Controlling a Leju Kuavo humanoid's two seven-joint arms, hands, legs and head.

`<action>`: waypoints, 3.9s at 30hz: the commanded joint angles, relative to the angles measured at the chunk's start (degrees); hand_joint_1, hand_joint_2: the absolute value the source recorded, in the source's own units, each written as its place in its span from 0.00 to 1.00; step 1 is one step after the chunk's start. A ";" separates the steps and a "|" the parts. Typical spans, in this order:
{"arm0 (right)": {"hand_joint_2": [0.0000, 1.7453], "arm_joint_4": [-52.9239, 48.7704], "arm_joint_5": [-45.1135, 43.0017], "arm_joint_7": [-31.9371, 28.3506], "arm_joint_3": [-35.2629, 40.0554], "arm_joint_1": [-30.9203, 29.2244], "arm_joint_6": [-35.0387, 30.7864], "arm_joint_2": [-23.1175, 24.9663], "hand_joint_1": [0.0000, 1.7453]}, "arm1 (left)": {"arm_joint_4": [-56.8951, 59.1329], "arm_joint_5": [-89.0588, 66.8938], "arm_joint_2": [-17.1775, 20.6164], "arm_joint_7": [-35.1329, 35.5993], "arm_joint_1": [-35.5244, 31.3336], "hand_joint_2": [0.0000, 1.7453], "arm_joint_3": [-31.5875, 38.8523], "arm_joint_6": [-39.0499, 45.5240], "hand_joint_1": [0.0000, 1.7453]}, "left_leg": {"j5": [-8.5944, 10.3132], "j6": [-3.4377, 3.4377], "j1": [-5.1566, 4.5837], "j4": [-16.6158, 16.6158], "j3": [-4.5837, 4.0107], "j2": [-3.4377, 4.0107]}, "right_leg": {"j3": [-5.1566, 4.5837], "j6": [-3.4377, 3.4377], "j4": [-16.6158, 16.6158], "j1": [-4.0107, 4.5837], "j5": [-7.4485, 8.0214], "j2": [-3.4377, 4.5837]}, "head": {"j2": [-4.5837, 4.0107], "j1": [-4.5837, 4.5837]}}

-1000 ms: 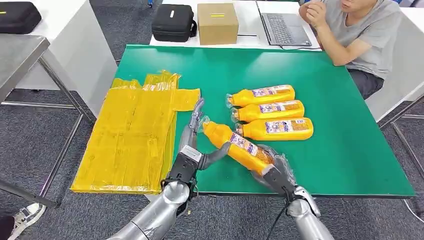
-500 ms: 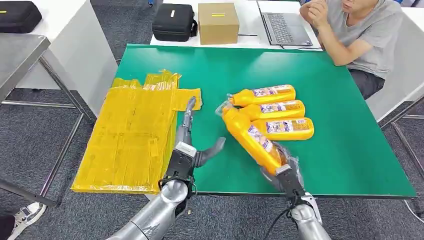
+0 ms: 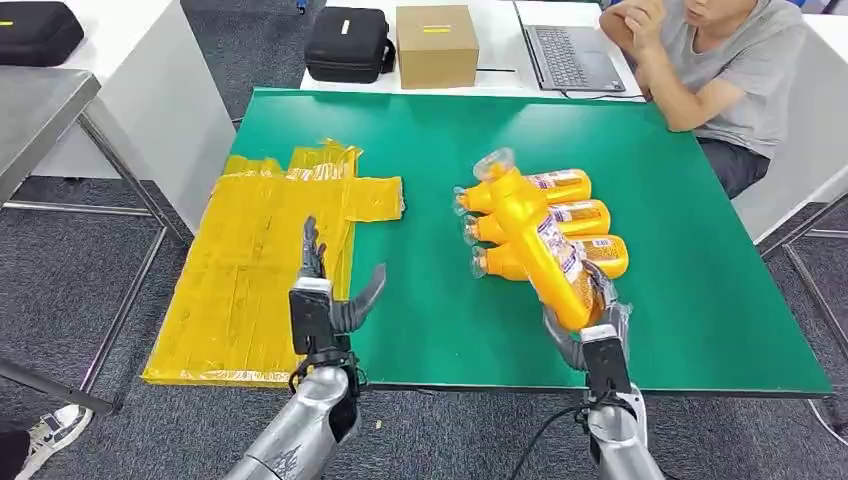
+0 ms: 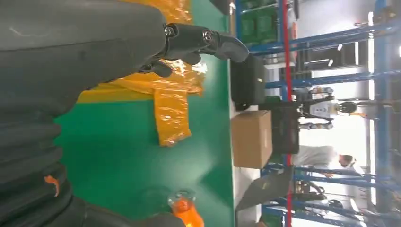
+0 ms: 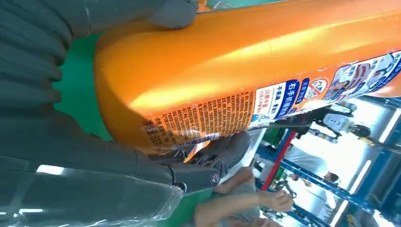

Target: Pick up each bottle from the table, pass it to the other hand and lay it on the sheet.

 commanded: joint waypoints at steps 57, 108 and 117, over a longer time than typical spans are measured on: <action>1.00 10.38 2.89 -0.07 24.05 -9.17 -15.20 0.35 1.00 | 11.99 29.35 -0.50 13.47 -9.76 1.00 -18.06 -19.63 0.00 | -0.06 -0.10 -0.01 0.00 0.14 0.07 | 0.08 -0.07 0.11 -0.01 -0.07 0.03 | 0.00 0.00; 1.00 14.85 -2.80 -0.07 27.56 -10.95 -13.82 6.58 1.00 | 3.42 27.32 -0.50 19.77 -9.98 1.00 -22.67 -30.49 0.00 | -0.06 -0.13 0.00 0.00 0.16 0.09 | 0.08 -0.09 0.15 0.00 -0.08 0.04 | 0.00 0.00; 1.00 17.81 -1.88 -0.07 30.61 -14.71 -13.63 9.24 1.00 | 4.86 29.04 -0.50 19.20 -11.72 1.00 -23.68 -25.40 0.00 | -0.05 -0.15 0.01 0.03 0.13 0.14 | 0.02 -0.10 0.19 0.01 -0.06 0.10 | 0.00 0.00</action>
